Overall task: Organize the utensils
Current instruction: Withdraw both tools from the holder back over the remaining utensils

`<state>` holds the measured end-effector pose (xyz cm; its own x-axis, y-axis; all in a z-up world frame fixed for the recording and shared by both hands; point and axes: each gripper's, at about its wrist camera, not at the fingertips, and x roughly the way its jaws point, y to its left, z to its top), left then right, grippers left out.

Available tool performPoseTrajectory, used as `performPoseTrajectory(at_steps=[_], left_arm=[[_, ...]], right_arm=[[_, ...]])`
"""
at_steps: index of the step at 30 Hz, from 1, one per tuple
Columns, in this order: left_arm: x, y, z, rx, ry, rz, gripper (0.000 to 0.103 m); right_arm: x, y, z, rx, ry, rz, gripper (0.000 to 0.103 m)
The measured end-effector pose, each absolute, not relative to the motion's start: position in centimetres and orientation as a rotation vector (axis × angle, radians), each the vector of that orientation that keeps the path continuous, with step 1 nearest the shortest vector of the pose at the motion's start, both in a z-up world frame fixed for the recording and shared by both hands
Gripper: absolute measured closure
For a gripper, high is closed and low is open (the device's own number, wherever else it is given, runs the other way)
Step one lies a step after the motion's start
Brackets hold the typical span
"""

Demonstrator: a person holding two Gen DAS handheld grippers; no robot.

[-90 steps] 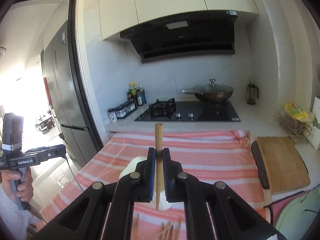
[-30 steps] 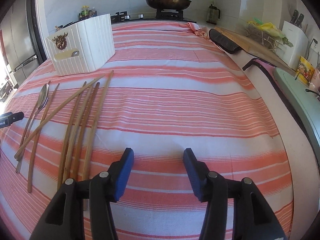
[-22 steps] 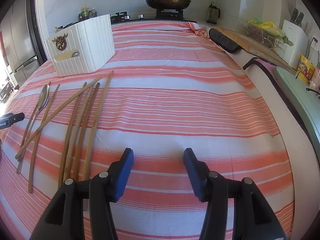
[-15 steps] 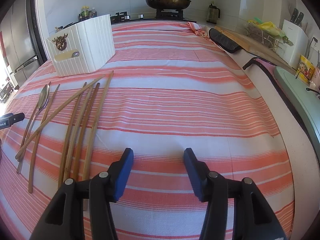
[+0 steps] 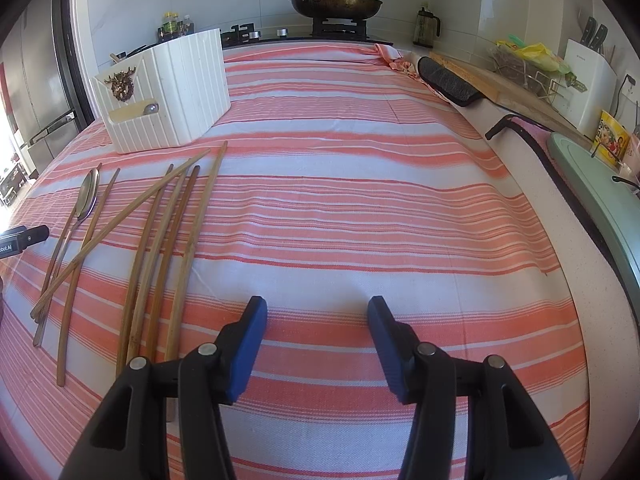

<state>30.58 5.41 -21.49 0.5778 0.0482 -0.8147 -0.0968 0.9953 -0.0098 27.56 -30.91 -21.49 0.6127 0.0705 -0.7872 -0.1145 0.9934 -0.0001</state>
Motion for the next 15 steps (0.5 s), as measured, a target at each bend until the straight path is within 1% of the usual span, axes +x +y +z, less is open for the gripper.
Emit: performPoseTrajectory(at_steps=[11, 12, 15], left_arm=[[30.6, 5.4, -21.5, -0.055, 0.951, 0.085, 0.000], [30.6, 5.4, -21.5, -0.055, 0.951, 0.085, 0.000], [30.6, 5.4, -21.5, -0.056, 0.950, 0.084, 0.000]], right_arm=[[27.5, -30.8, -21.5, -0.056, 0.906, 0.104, 0.049], [27.7, -30.8, -21.4, -0.055, 0.909, 0.106, 0.048], [29.0, -31.1, -21.4, -0.069, 0.920, 0.097, 0.036]])
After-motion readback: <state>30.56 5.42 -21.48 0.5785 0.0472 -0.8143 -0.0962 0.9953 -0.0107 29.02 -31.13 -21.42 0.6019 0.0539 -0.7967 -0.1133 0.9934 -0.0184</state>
